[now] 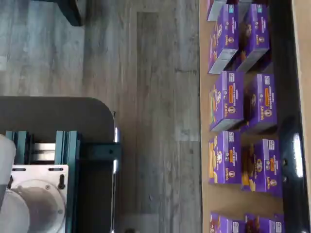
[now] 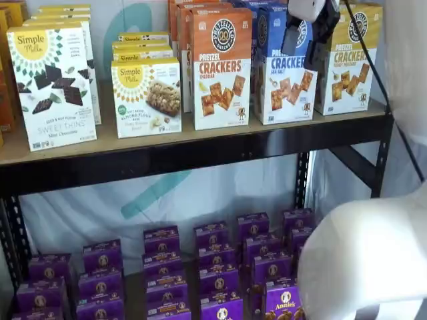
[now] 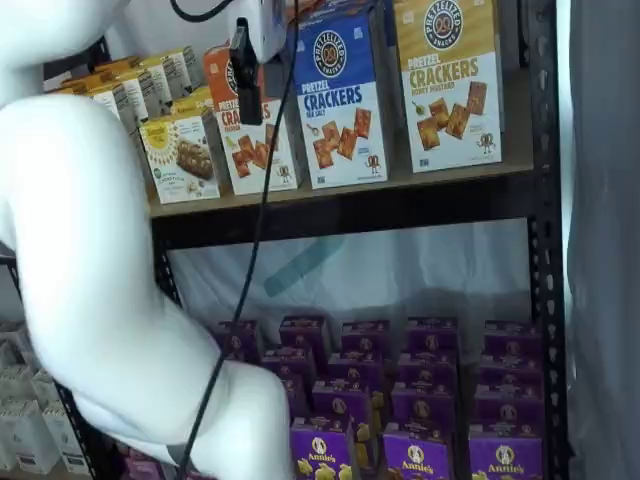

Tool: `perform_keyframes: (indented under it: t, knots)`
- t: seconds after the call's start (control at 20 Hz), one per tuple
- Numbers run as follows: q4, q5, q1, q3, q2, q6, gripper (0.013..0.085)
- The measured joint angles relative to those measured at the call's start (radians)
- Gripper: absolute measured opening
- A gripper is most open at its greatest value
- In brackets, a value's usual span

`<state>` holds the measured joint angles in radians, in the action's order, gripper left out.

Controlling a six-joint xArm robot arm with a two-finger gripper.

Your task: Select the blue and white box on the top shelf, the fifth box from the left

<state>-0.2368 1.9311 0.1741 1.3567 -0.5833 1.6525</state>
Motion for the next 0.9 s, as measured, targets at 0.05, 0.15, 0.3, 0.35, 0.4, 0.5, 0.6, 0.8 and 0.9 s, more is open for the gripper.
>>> perform_keyframes:
  t: [0.05, 0.15, 0.3, 0.35, 0.4, 0.5, 0.6, 0.8, 0.9]
  knots:
    - [0.017, 0.008, -0.010, 0.007, 0.006, -0.004, 0.0850]
    - [0.082, 0.030, -0.050, 0.028, 0.034, -0.016, 0.0850]
    - [0.086, 0.021, -0.050, 0.026, 0.043, -0.015, 0.0850]
    - [0.080, 0.014, -0.047, 0.024, 0.044, -0.014, 0.0850]
    - [0.068, 0.005, -0.039, 0.021, 0.044, -0.010, 0.0850]
    - [0.022, -0.004, -0.012, 0.021, 0.044, 0.000, 0.0850]
    - [-0.034, -0.004, 0.023, 0.031, 0.049, 0.012, 0.0850]
    - [-0.108, 0.023, 0.074, 0.076, 0.073, 0.027, 0.0850]
    - [-0.144, 0.033, 0.099, 0.094, 0.082, 0.032, 0.0850]
